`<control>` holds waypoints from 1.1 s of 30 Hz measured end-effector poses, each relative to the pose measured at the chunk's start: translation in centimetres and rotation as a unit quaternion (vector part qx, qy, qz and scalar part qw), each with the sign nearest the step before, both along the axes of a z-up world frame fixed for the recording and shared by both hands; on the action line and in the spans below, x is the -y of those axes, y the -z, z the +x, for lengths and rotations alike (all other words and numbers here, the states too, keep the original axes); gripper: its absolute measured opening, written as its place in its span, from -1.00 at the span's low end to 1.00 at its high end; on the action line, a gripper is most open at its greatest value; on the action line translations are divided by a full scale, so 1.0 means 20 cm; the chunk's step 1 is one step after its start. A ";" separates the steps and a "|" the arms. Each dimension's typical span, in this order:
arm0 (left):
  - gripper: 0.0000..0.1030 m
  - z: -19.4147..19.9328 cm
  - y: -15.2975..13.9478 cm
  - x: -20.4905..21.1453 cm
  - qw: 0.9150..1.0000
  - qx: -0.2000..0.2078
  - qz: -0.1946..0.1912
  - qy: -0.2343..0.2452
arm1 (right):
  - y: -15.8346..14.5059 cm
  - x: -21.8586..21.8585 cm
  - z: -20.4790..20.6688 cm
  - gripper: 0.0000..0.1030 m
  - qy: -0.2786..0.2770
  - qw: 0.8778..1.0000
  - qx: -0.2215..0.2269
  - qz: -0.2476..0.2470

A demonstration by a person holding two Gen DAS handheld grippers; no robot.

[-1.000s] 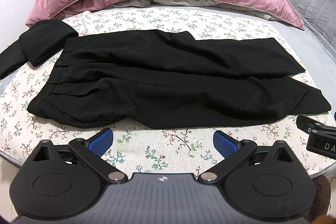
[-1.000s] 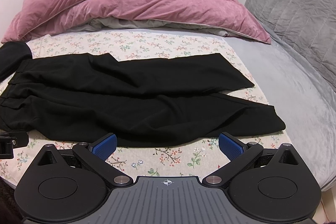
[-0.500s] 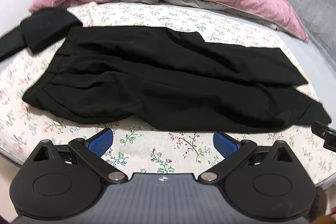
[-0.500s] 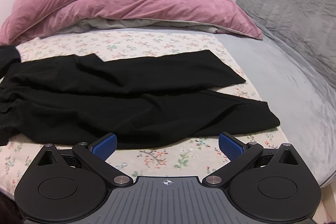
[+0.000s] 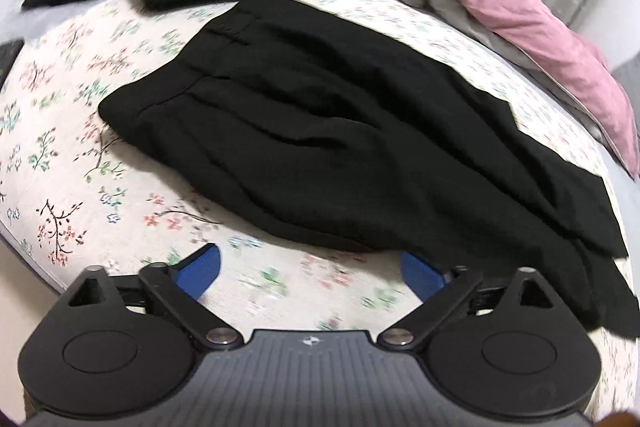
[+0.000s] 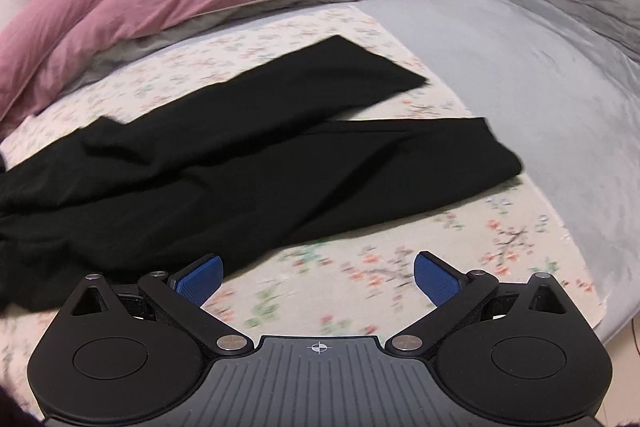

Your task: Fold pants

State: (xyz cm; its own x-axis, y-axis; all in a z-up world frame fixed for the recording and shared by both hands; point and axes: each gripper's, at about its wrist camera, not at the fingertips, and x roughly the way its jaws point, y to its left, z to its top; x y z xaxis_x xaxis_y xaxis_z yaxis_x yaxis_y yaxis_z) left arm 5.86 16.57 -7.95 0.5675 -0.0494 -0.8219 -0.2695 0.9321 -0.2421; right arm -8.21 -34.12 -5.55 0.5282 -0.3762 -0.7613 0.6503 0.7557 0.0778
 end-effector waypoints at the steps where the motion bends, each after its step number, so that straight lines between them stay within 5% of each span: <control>1: 0.94 0.01 0.02 -0.03 1.000 -0.002 -0.005 -0.005 | 0.00 0.05 0.00 0.92 0.007 1.000 0.000 -0.001; 10: 0.51 0.10 0.14 -0.24 0.997 0.008 -0.066 -0.050 | 0.06 0.52 0.02 0.34 0.082 0.993 0.043 0.070; 17: 0.26 0.12 0.16 -0.33 0.991 0.019 -0.099 -0.086 | 0.15 0.74 0.22 0.14 0.123 0.983 0.054 0.125; 20: 0.18 0.13 0.17 -0.39 0.989 0.023 -0.102 -0.105 | 0.20 0.78 0.31 -0.21 0.139 0.981 0.036 0.129; 24: 0.01 0.10 0.18 -0.45 0.983 0.033 -0.125 -0.127 | 0.25 0.78 0.34 -0.99 0.139 0.982 0.021 0.123; 27: -0.21 0.08 0.19 -0.49 0.978 0.045 -0.150 -0.137 | 0.21 0.75 0.27 -0.99 0.143 0.983 0.028 0.111; 29: -0.56 0.08 0.19 -0.50 0.977 0.049 -0.156 -0.140 | 0.15 0.72 0.21 -0.99 0.144 0.984 0.033 0.095; 33: -0.61 0.03 0.15 -0.51 0.979 0.056 -0.135 -0.144 | 0.04 0.65 0.05 -0.99 0.140 0.988 0.034 0.060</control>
